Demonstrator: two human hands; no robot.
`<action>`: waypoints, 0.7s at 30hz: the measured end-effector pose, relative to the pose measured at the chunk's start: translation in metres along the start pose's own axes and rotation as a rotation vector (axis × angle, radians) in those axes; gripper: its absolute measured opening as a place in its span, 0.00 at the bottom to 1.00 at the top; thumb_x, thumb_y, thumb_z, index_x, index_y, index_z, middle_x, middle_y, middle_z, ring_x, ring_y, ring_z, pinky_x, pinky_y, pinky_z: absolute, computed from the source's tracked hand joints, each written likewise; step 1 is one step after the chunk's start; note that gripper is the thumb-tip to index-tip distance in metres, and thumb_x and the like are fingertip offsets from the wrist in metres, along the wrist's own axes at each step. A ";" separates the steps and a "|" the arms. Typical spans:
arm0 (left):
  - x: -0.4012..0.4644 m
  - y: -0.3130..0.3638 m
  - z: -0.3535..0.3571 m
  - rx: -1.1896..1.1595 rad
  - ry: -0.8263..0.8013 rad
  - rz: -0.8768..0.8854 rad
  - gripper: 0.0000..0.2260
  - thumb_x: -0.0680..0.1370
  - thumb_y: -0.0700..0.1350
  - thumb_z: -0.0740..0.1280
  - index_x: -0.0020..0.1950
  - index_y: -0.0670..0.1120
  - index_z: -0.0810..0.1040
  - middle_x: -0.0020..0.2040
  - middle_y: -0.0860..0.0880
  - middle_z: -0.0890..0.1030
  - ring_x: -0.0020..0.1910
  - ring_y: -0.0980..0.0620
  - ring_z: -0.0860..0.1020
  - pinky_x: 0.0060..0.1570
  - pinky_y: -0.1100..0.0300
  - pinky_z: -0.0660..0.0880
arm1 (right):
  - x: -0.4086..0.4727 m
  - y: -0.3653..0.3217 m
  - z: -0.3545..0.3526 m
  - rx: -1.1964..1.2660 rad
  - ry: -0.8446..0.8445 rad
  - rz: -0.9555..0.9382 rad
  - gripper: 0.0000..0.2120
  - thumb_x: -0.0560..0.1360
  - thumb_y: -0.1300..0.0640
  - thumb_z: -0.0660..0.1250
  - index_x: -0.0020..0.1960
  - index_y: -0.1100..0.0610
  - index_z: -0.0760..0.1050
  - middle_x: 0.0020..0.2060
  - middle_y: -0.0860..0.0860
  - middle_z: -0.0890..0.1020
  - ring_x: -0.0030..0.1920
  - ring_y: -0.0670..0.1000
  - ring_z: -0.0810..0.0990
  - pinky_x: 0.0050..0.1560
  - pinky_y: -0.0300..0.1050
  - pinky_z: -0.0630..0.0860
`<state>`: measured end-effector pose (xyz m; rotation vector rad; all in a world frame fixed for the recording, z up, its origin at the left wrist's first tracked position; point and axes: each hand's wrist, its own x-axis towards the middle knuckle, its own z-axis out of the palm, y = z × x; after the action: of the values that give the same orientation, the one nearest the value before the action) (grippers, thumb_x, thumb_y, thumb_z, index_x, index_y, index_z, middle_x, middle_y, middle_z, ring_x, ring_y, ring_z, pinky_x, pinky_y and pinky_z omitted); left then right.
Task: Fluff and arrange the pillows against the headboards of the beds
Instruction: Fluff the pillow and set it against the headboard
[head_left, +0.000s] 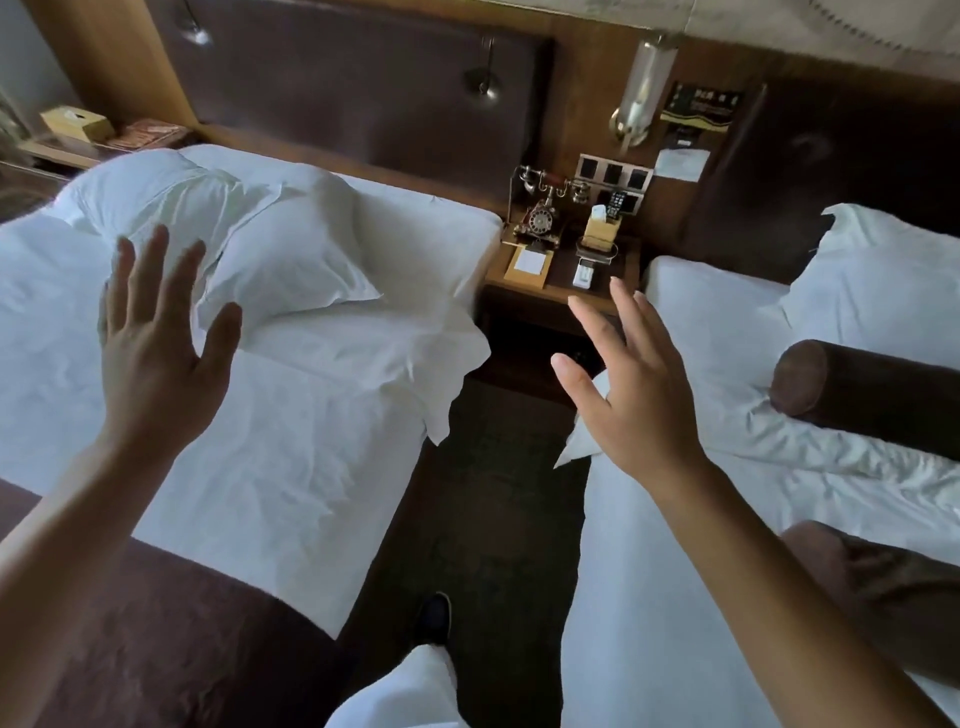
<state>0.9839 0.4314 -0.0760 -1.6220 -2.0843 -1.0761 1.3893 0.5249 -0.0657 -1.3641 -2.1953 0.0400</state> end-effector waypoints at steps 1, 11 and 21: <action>0.007 0.000 0.012 0.006 -0.001 -0.005 0.26 0.84 0.56 0.57 0.81 0.49 0.63 0.82 0.54 0.56 0.85 0.40 0.52 0.80 0.41 0.53 | 0.013 0.007 0.006 0.004 0.001 -0.008 0.28 0.82 0.36 0.56 0.80 0.44 0.62 0.82 0.51 0.58 0.82 0.56 0.55 0.77 0.63 0.64; 0.143 -0.010 0.161 -0.042 -0.055 -0.059 0.27 0.84 0.57 0.57 0.82 0.48 0.64 0.85 0.45 0.58 0.85 0.40 0.51 0.80 0.39 0.52 | 0.162 0.089 0.059 -0.056 -0.004 0.076 0.32 0.80 0.33 0.52 0.81 0.43 0.61 0.83 0.50 0.57 0.83 0.55 0.53 0.77 0.64 0.62; 0.275 -0.009 0.258 0.023 -0.080 0.041 0.27 0.84 0.56 0.57 0.81 0.48 0.63 0.85 0.46 0.57 0.85 0.42 0.50 0.80 0.38 0.49 | 0.299 0.162 0.109 -0.023 0.031 0.126 0.30 0.80 0.35 0.54 0.80 0.43 0.63 0.83 0.50 0.58 0.83 0.55 0.53 0.77 0.63 0.61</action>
<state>0.9411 0.8065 -0.0816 -1.7158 -2.0956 -0.9859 1.3720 0.8814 -0.0776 -1.5047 -2.0875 0.0400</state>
